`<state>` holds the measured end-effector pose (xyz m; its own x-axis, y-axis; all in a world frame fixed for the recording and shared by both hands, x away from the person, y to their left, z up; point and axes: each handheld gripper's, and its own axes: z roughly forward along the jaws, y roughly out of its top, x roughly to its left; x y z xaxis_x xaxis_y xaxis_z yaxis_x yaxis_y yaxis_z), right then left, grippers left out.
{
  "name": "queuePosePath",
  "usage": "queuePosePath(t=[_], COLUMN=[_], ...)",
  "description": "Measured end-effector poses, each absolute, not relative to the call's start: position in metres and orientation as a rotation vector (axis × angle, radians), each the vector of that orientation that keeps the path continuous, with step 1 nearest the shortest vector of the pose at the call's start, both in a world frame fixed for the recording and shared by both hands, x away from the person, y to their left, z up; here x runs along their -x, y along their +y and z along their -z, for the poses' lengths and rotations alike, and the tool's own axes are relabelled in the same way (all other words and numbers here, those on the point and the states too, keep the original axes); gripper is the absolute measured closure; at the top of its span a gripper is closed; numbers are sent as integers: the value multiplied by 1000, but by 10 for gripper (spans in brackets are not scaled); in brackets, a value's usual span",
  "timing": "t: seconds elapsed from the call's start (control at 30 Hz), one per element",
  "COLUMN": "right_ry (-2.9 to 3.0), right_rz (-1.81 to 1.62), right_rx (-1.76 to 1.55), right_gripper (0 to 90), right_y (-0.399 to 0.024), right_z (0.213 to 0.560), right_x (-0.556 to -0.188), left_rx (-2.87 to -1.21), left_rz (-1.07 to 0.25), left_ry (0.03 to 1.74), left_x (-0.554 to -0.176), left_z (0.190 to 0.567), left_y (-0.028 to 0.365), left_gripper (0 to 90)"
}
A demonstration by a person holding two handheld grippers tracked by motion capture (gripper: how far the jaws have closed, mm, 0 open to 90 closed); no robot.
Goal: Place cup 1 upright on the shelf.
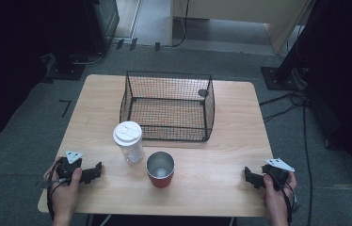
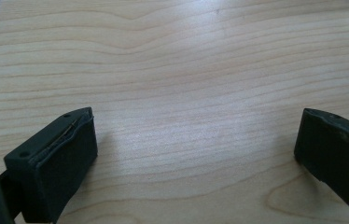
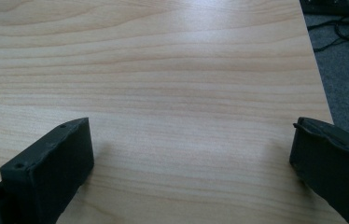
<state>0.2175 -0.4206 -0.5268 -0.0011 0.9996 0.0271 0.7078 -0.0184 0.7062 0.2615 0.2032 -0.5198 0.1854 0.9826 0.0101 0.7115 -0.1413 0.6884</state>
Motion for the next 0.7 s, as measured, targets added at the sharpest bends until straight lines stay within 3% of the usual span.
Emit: queuePosePath(t=[0.7], right_ry=[1766], right_rz=[-838], right_rx=[-1673], right_gripper=[0], right_y=[-397], right_z=[488], right_x=[-217], left_rx=[-1918], left_rz=[-643], left_ry=[1583], left_x=[-262], left_z=[520], left_y=[203], left_gripper=[0])
